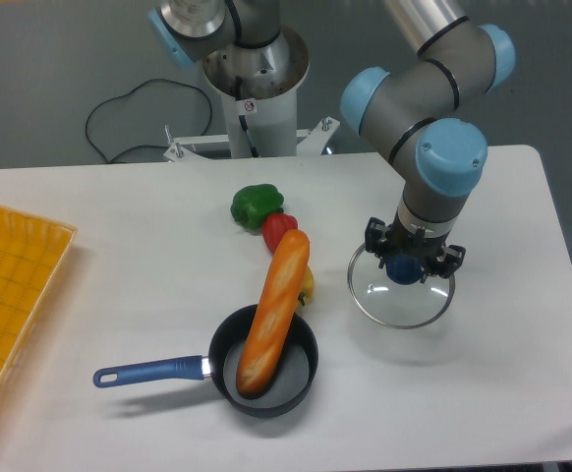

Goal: Close the pot lid
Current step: 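Lift the glass lid held in the gripper upward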

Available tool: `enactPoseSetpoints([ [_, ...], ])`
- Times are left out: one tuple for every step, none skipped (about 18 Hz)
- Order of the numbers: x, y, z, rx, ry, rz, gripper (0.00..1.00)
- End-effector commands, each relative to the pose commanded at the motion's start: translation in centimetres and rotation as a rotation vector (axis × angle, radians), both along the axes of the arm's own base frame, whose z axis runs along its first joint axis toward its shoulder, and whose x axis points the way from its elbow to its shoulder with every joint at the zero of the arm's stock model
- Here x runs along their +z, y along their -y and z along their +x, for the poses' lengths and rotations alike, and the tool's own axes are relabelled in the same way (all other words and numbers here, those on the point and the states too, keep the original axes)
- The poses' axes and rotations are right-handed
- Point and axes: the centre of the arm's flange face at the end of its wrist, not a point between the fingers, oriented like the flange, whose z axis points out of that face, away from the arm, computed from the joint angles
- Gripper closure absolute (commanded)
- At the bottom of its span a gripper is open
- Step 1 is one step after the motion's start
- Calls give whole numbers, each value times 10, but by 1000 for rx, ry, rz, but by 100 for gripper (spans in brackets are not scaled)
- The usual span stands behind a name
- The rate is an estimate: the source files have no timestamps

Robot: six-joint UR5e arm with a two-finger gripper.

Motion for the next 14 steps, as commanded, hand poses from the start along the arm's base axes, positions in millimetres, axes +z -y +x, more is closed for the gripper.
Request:
enactPoseSetpoints([
  [-1,0,0,0,1,-1,52],
  [0,1,-1,2,0,0,52],
  [2,0,0,0,-3,3,52],
  [5,0,-2,2,-7,7,52],
  [7,-1,-3,2,-11,9,52],
  [11,-1,-4,3,-11,9,52],
  [14,-2,-6,3,-6,5,52],
  [18,-4,-6,3,-1,4,52],
  [22,-4,-8,6,-3,5,52],
  [26,-4,-9,11,-1,4,52],
  [29,-4,-9,12,2,3,52],
  [34,-3,-8,14,2,3,52],
  [40,-2,-4,11,4,0,52],
  [48,0,1,11,8,-2,52],
])
